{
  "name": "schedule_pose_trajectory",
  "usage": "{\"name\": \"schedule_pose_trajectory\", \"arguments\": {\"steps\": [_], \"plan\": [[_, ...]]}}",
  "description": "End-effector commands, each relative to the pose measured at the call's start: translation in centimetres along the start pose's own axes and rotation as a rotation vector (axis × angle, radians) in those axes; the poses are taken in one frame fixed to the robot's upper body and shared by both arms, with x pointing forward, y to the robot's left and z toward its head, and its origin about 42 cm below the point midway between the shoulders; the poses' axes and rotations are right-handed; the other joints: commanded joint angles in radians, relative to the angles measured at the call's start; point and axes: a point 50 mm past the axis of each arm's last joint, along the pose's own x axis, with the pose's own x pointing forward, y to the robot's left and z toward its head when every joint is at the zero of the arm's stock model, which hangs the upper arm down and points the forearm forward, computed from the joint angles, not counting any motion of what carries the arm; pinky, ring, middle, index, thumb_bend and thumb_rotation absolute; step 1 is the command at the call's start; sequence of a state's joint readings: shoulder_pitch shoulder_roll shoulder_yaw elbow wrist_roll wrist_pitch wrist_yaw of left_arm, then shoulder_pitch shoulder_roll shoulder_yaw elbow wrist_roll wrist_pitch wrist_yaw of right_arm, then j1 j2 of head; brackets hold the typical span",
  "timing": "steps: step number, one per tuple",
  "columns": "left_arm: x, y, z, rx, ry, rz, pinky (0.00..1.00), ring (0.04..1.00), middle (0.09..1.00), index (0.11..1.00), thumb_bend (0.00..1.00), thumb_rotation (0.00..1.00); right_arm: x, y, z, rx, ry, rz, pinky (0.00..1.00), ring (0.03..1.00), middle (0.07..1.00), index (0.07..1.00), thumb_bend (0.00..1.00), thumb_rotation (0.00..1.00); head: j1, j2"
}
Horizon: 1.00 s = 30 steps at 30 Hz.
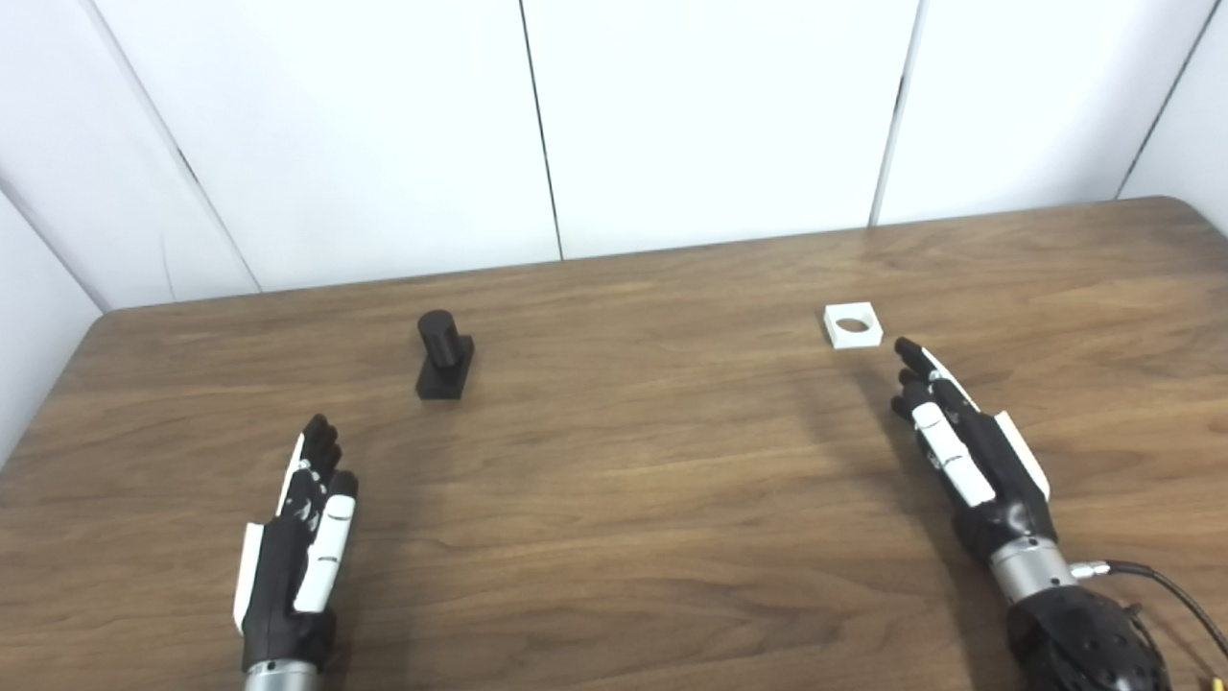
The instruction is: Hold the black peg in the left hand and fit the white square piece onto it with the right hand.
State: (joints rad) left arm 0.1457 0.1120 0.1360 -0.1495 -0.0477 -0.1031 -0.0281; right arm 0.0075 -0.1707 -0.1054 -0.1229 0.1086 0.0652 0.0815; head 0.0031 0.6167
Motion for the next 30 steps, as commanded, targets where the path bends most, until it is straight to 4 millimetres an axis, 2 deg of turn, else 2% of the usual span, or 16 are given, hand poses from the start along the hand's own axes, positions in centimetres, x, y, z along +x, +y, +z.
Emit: {"name": "schedule_pose_trajectory", "arguments": {"steps": [1,4,19,26,30], "plan": [[-0.7,-0.1,-0.4,0.01,0.004,0.007,1.0,0.996,0.999,0.986,0.51,0.74,0.8,0.2,1.1,0.005,-0.044,0.022,0.93,0.987,0.989,0.938,0.49,0.69,0.001,0.002],[-0.6,-0.1,-0.4,0.008,0.007,0.015,1.0,0.983,0.989,0.978,0.49,0.72,0.9,0.3,1.1,0.013,-0.046,0.025,0.93,0.987,0.987,0.932,0.49,0.66,0.003,0.006],[-0.5,-0.3,-0.1,0.012,0.009,0.036,0.97,0.965,0.973,0.964,0.52,0.67,1.0,0.4,1.1,-0.018,-0.036,0.034,0.91,0.976,0.985,0.925,0.51,0.65,0.04,0.015],[-0.4,-0.4,0.5,0.058,0.03,0.054,1.0,1.0,0.99,0.946,0.53,0.66,1.3,0.5,1.1,-0.016,-0.037,0.038,0.91,0.974,0.982,0.925,0.51,0.65,0.049,0.016],[-0.1,-0.5,0.9,0.112,0.019,0.062,0.98,0.982,0.985,0.945,0.54,0.67,1.4,0.5,1.0,-0.018,-0.04,0.038,0.91,0.972,0.981,0.927,0.52,0.66,0.058,0.015]]}}
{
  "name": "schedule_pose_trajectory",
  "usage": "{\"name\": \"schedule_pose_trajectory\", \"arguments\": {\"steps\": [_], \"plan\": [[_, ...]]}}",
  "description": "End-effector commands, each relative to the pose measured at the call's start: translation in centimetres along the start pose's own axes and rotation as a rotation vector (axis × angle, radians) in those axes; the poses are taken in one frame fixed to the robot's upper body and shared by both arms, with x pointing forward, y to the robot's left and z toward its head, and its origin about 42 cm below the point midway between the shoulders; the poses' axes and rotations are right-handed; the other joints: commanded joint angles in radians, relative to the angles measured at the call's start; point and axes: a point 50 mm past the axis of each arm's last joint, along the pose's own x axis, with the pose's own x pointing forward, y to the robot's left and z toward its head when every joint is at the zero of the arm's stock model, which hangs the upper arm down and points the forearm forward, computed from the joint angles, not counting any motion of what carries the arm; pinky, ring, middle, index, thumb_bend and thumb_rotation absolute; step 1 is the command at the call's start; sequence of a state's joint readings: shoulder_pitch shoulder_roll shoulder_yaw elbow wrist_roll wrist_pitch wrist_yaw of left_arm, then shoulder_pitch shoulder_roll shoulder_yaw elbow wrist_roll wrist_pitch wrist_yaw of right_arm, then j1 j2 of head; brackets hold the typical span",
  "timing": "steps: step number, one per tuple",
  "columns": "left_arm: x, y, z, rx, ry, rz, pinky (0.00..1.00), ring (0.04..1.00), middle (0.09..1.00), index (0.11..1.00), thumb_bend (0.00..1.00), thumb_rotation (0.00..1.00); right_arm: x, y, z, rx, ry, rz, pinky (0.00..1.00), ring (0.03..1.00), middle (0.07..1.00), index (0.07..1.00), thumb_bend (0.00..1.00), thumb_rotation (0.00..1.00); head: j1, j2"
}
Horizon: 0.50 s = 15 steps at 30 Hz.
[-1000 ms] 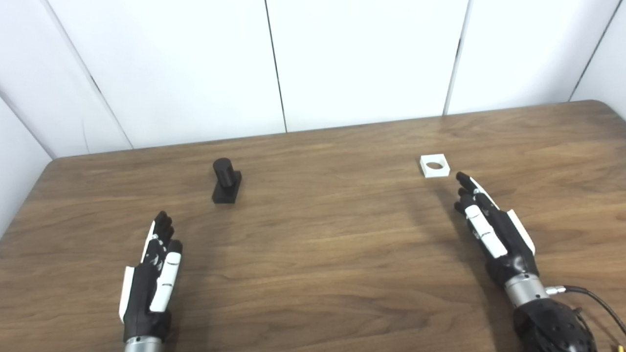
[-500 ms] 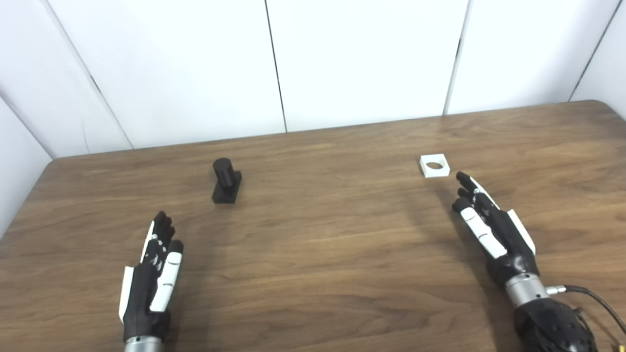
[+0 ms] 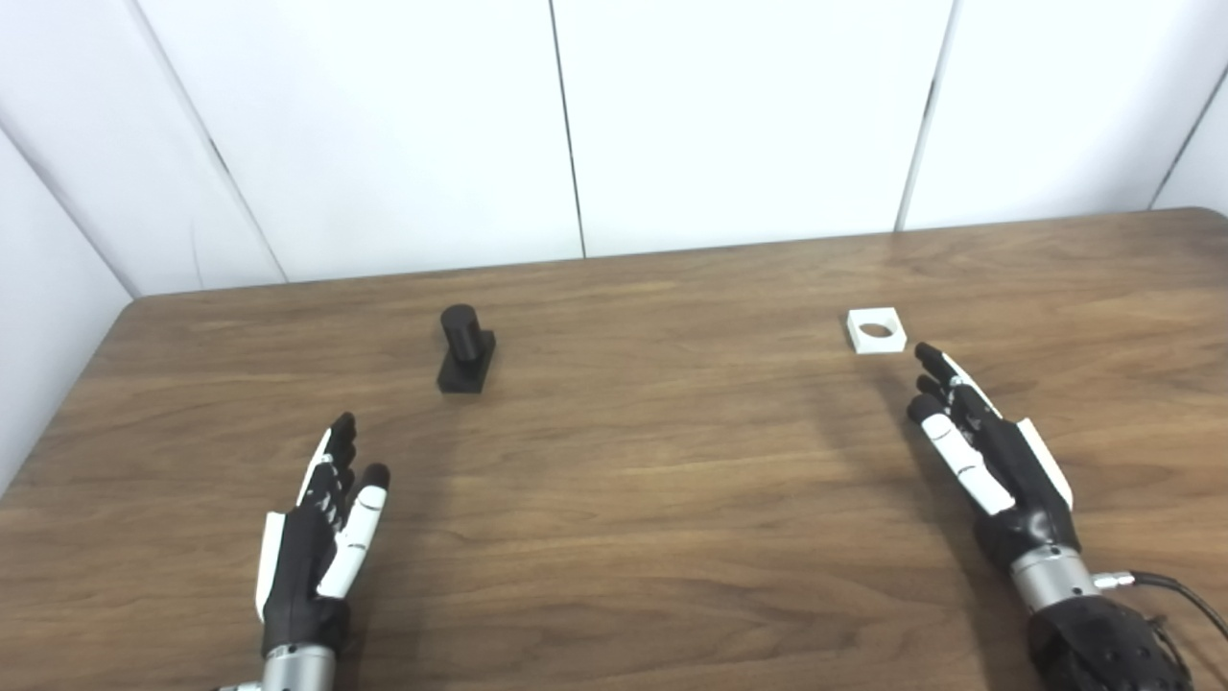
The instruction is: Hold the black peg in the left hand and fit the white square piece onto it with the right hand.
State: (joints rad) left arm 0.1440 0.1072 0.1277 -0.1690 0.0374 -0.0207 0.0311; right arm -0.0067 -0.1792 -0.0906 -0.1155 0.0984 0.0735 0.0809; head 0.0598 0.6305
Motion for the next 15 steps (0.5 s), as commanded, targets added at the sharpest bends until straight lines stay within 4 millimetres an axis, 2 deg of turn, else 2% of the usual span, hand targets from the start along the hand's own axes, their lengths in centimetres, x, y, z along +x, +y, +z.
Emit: {"name": "schedule_pose_trajectory", "arguments": {"steps": [1,3,5,8,11,12,15], "plan": [[-0.2,-0.3,1.0,0.058,-0.049,0.026,0.95,0.968,0.978,0.94,0.55,0.67,0.9,0.3,0.9,-0.001,-0.045,0.022,0.91,0.973,0.983,0.927,0.52,0.66,0.005,0.002],[0.0,-0.4,1.4,0.126,-0.065,0.051,0.88,0.94,0.959,0.922,0.56,0.67,0.9,0.3,1.0,0.0,-0.043,0.023,0.91,0.975,0.986,0.929,0.52,0.67,0.007,0.002],[0.1,-0.8,2.4,0.23,-0.071,0.093,0.89,0.943,0.957,0.915,0.58,0.69,0.9,0.4,1.0,0.01,-0.042,0.024,0.92,0.98,0.986,0.928,0.52,0.67,0.012,0.002],[0.3,-1.5,3.7,0.33,-0.107,0.16,0.94,0.963,0.96,0.897,0.57,0.62,0.9,0.4,1.0,0.013,-0.041,0.028,0.92,0.987,0.988,0.928,0.52,0.67,0.018,0.002],[1.0,-2.2,4.7,0.378,-0.14,0.224,0.99,0.982,0.957,0.885,0.6,0.51,0.8,0.4,0.8,0.013,-0.041,0.03,0.91,0.982,0.984,0.923,0.52,0.69,0.021,0.001],[1.2,-2.4,4.9,0.383,-0.145,0.237,1.0,0.985,0.956,0.882,0.63,0.46,0.8,0.4,0.7,0.013,-0.041,0.031,0.9,0.982,0.984,0.922,0.52,0.69,0.021,0.001],[1.8,-2.7,5.3,0.401,-0.158,0.257,0.99,0.989,0.955,0.877,0.65,0.4,0.8,0.4,0.6,0.013,-0.039,0.029,0.89,0.984,0.986,0.922,0.52,0.69,0.022,0.002]]}}
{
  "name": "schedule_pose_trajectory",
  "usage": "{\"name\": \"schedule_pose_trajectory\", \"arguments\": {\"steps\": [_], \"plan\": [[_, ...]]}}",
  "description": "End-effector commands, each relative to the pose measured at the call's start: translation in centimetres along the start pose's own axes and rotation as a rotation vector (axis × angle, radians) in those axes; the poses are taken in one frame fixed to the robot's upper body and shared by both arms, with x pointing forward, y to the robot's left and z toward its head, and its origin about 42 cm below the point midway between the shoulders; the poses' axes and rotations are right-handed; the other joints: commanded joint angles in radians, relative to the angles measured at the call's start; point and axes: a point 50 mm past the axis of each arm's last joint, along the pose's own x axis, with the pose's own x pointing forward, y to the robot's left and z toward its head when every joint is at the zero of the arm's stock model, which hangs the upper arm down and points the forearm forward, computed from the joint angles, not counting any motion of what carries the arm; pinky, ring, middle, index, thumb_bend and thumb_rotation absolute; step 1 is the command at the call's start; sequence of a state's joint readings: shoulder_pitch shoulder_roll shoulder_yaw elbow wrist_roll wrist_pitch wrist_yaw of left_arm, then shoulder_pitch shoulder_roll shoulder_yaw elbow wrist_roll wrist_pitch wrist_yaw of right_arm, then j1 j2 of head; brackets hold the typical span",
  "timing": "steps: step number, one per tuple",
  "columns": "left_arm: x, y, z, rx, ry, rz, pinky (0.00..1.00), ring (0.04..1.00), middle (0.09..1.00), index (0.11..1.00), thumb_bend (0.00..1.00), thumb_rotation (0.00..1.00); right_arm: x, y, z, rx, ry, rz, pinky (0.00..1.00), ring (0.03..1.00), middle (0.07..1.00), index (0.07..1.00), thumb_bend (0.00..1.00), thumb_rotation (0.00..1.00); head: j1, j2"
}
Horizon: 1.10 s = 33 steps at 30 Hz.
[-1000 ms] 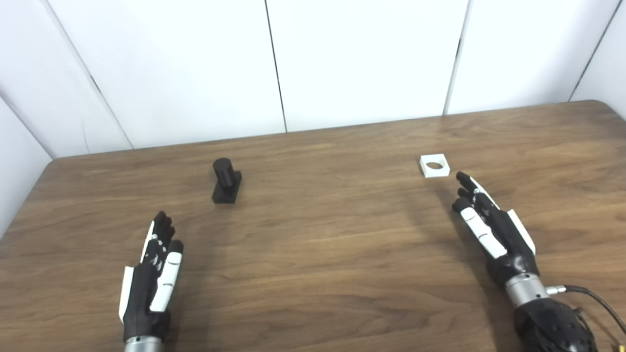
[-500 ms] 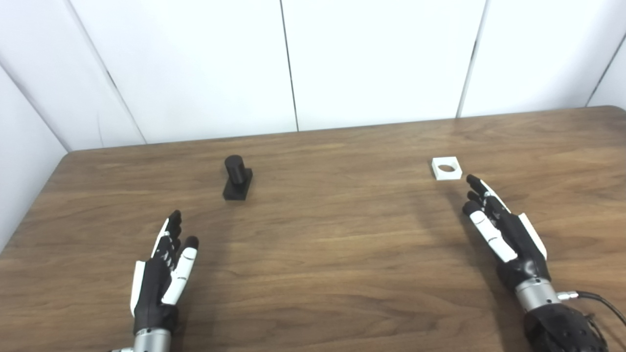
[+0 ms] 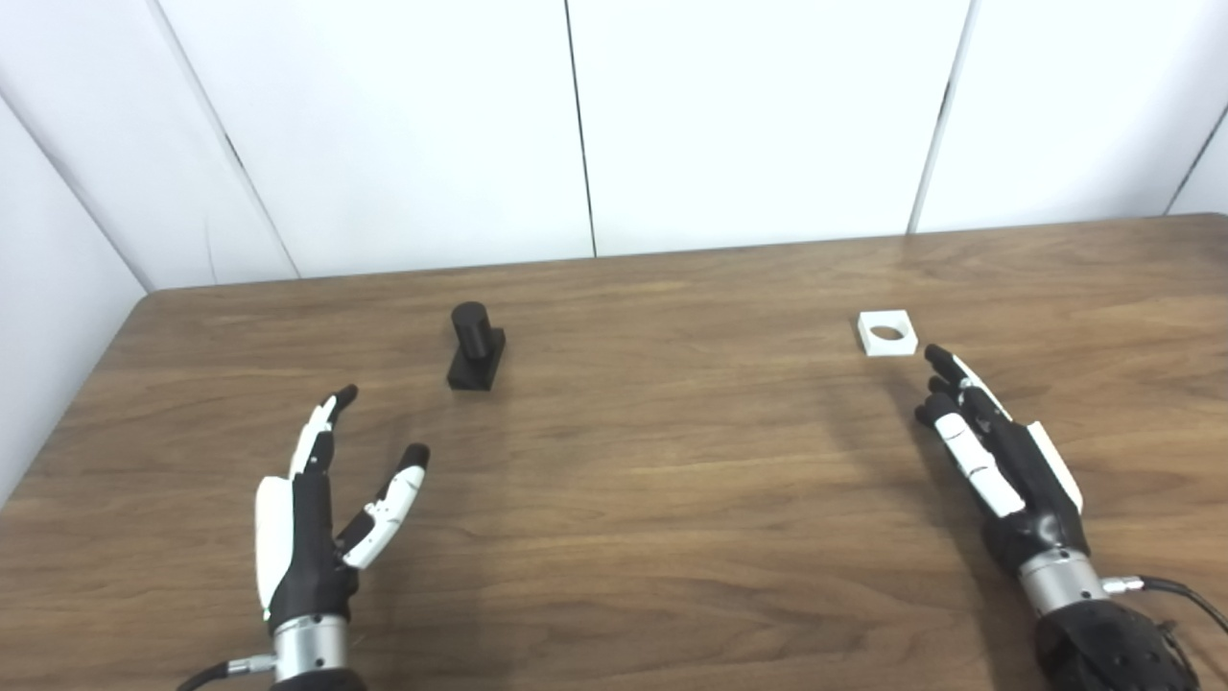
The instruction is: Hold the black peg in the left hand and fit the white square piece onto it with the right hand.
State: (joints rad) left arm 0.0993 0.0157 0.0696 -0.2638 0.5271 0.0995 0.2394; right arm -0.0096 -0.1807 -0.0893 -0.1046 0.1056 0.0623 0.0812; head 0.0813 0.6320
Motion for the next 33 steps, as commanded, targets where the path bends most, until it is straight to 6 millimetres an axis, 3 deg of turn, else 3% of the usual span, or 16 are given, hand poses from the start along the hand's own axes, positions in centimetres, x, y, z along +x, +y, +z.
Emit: {"name": "schedule_pose_trajectory", "arguments": {"steps": [1,4,18,33], "plan": [[1.5,0.7,1.8,0.024,-0.083,0.063,0.99,0.989,0.953,0.876,0.66,0.38,0.7,0.5,0.7,0.008,-0.034,0.027,0.89,0.983,0.985,0.923,0.53,0.69,0.0,0.0],[2.1,0.3,2.3,0.066,-0.095,0.07,0.95,0.983,0.95,0.876,0.69,0.34,0.6,0.4,0.5,0.007,-0.027,0.024,0.89,0.983,0.985,0.926,0.53,0.69,0.003,-0.003],[6.0,-1.9,3.4,0.377,-0.096,0.05,1.0,0.993,0.942,0.845,0.74,0.41,0.2,0.6,0.2,0.017,-0.022,0.015,0.9,0.985,0.987,0.929,0.53,0.68,0.004,-0.009],[10.0,-3.9,4.0,0.558,-0.056,-0.029,1.0,1.0,0.948,0.805,0.76,0.51,-0.3,0.6,-0.4,0.019,-0.016,0.006,0.9,0.98,0.978,0.923,0.53,0.68,0.004,-0.017]]}}
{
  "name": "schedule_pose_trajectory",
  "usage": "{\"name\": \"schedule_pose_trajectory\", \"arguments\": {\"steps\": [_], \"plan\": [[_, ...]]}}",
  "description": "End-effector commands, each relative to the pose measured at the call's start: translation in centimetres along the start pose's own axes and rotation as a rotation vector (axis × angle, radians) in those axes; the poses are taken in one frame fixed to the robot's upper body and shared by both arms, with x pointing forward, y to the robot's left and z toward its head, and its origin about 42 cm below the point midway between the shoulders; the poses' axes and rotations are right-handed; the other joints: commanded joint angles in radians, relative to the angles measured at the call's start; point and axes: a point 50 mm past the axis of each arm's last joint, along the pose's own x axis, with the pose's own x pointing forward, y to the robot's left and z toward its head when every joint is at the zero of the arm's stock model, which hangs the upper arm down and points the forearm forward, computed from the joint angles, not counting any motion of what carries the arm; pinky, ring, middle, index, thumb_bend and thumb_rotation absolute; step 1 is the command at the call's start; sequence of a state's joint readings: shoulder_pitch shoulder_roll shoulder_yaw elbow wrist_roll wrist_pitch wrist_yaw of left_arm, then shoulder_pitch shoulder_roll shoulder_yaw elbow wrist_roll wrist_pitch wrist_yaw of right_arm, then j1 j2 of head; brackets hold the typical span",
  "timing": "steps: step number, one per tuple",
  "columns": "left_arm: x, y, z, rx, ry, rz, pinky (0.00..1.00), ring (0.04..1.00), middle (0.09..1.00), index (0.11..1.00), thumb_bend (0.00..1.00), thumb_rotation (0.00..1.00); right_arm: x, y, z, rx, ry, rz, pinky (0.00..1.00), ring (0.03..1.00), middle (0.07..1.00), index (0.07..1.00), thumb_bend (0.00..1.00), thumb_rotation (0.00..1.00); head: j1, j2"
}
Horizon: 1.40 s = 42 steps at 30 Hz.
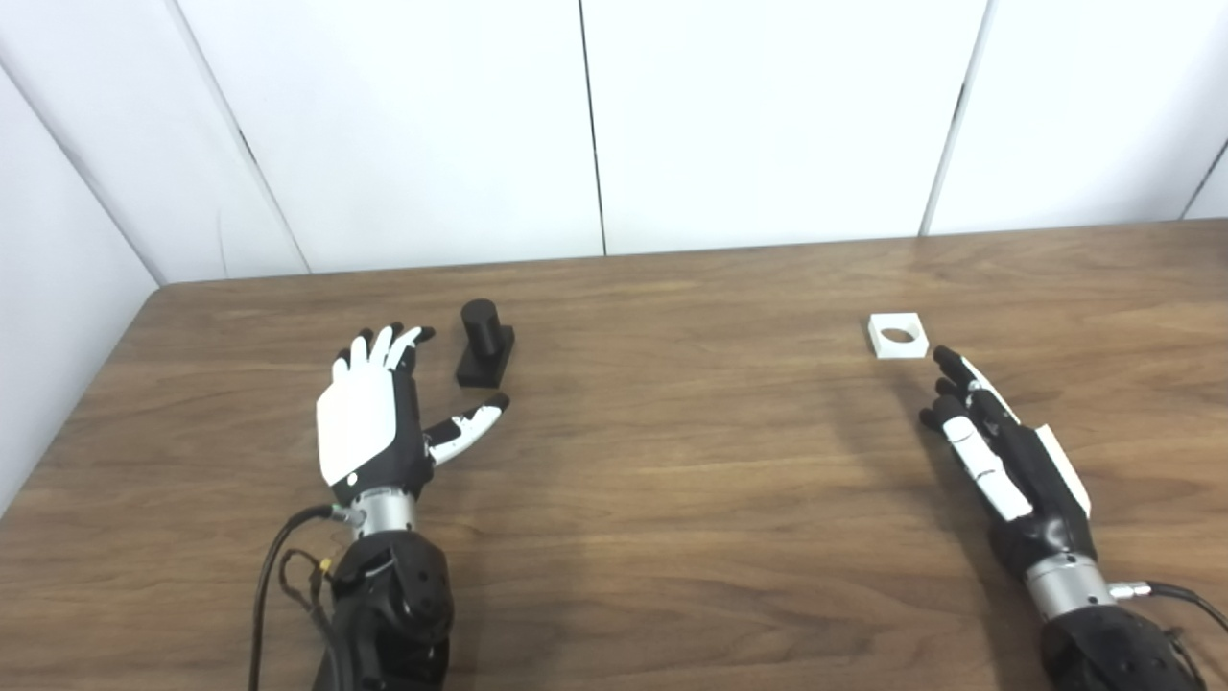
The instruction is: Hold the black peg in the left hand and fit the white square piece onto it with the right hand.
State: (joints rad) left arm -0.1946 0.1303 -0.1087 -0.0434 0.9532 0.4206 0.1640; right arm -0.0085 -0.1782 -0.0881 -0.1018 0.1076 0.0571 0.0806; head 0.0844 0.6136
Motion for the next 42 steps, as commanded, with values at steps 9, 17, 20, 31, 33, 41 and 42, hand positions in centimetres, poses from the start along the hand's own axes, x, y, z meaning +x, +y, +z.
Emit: {"name": "schedule_pose_trajectory", "arguments": {"steps": [9,17,20,31,33,41,42], "plan": [[4.1,0.7,2.0,0.058,-0.002,0.0,1.0,1.0,0.94,0.787,0.76,0.52,-0.4,0.7,-0.6,0.017,-0.009,0.004,0.88,0.969,0.971,0.919,0.55,0.69,0.0,-0.006],[5.6,-0.1,2.4,0.082,0.029,-0.018,0.97,0.993,0.925,0.782,0.77,0.5,-0.5,0.8,-0.8,0.026,-0.004,-0.001,0.87,0.97,0.97,0.915,0.56,0.69,0.001,-0.008],[6.0,-0.2,2.5,0.087,0.033,-0.018,0.96,0.99,0.92,0.781,0.77,0.5,-0.5,0.8,-0.9,0.025,-0.005,0.001,0.87,0.97,0.97,0.916,0.56,0.68,0.001,-0.012],[7.3,-1.0,3.0,0.128,0.055,-0.024,0.96,0.982,0.911,0.754,0.78,0.5,-0.6,0.6,-1.1,0.028,-0.011,0.009,0.87,0.973,0.976,0.914,0.55,0.68,0.005,-0.02],[7.7,-1.1,3.0,0.139,0.06,-0.031,0.97,0.984,0.911,0.755,0.78,0.51,-0.7,0.5,-1.2,0.026,-0.011,0.01,0.86,0.972,0.975,0.912,0.55,0.68,0.004,-0.022],[8.5,-1.8,2.9,0.155,0.078,-0.045,0.96,0.982,0.909,0.755,0.78,0.51,-1.2,-0.1,-1.6,0.014,-0.016,0.009,0.85,0.966,0.967,0.91,0.55,0.67,0.004,-0.025],[8.6,-1.9,2.9,0.157,0.08,-0.047,0.96,0.982,0.909,0.755,0.78,0.51,-1.2,-0.1,-1.7,0.011,-0.015,0.008,0.84,0.965,0.966,0.909,0.55,0.67,0.004,-0.025]]}}
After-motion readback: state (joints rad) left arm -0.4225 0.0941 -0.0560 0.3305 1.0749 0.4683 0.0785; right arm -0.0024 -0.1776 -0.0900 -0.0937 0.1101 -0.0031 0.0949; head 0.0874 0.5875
